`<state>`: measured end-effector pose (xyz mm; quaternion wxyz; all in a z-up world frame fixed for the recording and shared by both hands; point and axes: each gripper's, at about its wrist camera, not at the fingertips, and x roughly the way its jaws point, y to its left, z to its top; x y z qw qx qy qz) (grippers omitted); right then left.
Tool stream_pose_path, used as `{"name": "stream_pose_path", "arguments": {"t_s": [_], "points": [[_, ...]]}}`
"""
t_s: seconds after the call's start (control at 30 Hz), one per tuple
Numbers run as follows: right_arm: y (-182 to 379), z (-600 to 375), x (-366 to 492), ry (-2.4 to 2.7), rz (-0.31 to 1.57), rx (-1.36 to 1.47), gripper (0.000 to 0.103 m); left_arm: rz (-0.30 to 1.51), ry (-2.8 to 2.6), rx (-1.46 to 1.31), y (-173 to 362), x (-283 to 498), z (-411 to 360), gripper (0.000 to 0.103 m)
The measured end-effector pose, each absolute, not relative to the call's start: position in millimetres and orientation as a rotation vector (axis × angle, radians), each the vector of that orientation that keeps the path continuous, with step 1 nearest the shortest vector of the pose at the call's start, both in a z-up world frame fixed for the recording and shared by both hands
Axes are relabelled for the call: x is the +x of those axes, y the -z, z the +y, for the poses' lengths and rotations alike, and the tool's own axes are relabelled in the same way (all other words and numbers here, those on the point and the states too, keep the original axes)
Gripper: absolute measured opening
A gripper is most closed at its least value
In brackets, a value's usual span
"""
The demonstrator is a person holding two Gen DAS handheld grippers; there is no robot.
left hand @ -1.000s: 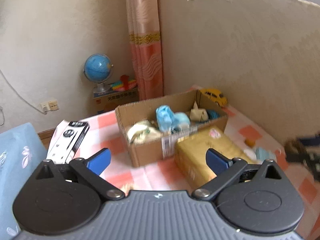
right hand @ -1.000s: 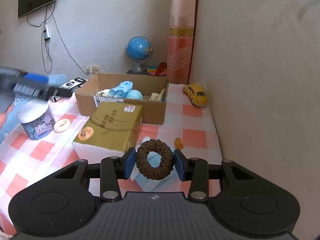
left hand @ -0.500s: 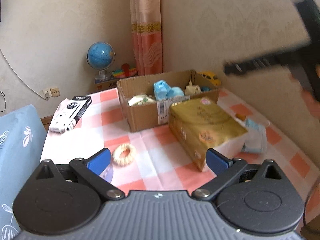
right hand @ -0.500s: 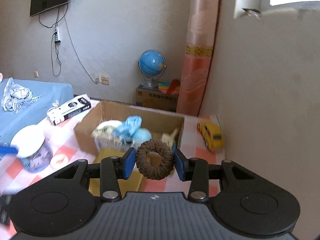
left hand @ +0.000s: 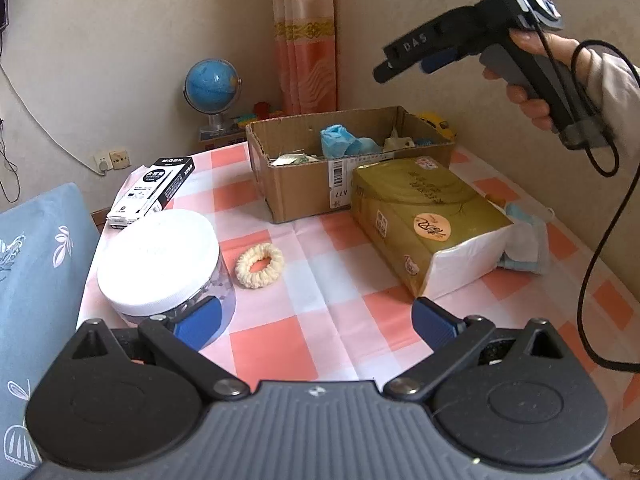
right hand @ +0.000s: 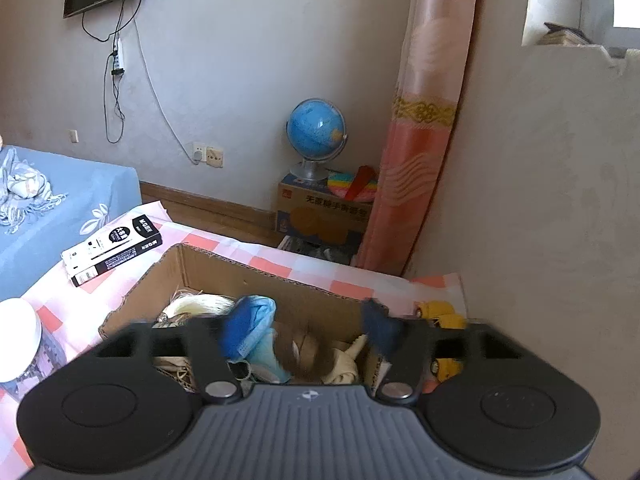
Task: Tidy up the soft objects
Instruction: 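Carry the brown scrunchie into the box and open the right gripper, then move the left tool to the cream scrunchie while the right tool approaches another blue mask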
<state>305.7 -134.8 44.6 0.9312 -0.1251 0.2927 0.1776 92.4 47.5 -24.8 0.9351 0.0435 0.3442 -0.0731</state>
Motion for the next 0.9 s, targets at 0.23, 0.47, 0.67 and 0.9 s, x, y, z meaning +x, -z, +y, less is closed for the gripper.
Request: {"name": "stream_pose_path", "arguments": {"t_s": [0.23, 0.47, 0.67, 0.9], "points": [[-53.4, -149.3, 281.9, -0.341, 0.583, -0.219, 0.103, 0.707, 0.124, 0.092, 24.3, 92.5, 48.1, 0.101], [-55.1, -165.8, 239.5, -0.314, 0.600, -0.162, 0.103, 0.697, 0.138, 0.087, 21.3, 87.4, 47.2, 0.101], [-46.5, -172.8, 194.7, -0.301, 0.622, -0.156, 0.103, 0.706, 0.176, 0.078, 19.5, 84.0, 45.3, 0.101], [-25.2, -176.5, 153.0, -0.247, 0.643, -0.191, 0.103, 0.750, 0.217, 0.057, 21.3, 86.1, 47.0, 0.101]]}}
